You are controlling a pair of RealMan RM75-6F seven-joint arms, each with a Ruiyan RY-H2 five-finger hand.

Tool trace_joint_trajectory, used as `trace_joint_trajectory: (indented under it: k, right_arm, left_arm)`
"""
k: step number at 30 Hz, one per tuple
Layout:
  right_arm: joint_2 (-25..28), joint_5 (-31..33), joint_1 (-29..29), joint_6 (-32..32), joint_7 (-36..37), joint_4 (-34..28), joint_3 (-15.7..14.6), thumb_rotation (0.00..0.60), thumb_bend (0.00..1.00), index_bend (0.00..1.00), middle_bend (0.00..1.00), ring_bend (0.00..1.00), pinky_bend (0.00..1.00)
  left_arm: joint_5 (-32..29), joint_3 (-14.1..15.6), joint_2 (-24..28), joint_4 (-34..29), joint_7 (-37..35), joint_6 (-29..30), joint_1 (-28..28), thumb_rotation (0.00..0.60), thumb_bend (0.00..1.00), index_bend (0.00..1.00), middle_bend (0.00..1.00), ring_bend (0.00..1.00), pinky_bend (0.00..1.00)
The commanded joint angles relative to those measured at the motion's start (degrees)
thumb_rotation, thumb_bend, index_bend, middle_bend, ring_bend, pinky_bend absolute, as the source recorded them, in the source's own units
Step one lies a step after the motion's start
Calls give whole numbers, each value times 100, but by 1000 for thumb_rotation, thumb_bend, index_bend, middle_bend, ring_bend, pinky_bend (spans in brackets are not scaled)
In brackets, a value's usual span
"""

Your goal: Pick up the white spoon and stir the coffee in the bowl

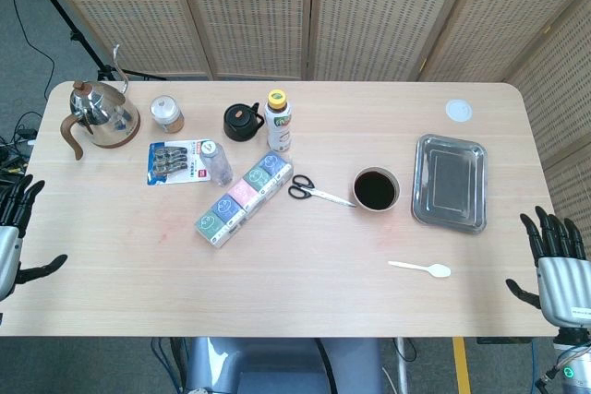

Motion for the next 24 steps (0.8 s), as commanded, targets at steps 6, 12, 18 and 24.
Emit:
trace_joint_trajectory:
  k: [6,12,18,24]
  right_arm:
    - [-96,-234,91,-167,23,-168,-122,600,0,97,0,0,0]
    - [-446,-394,583,-916,-391,-502,-160,600,0,219,0,0,0]
    - [-1099,200,1074,-1685,-1058,-542,70,600,16,328,0,0,0]
    - [-1637,857,1366,-2000,-1530,-367,311,600,99,373,0,0,0]
  left_arm:
    - [82,50,-11,30,-2,25,16,600,0,0,0,0,0]
    - [72,62,-22,46,-23,23,20,600,0,0,0,0,0]
    - [96,75,6,64,-107,36,34,600,0,0,0,0,0]
    - [52,56,44,100,-254,-2,20,600,0,0,0,0,0]
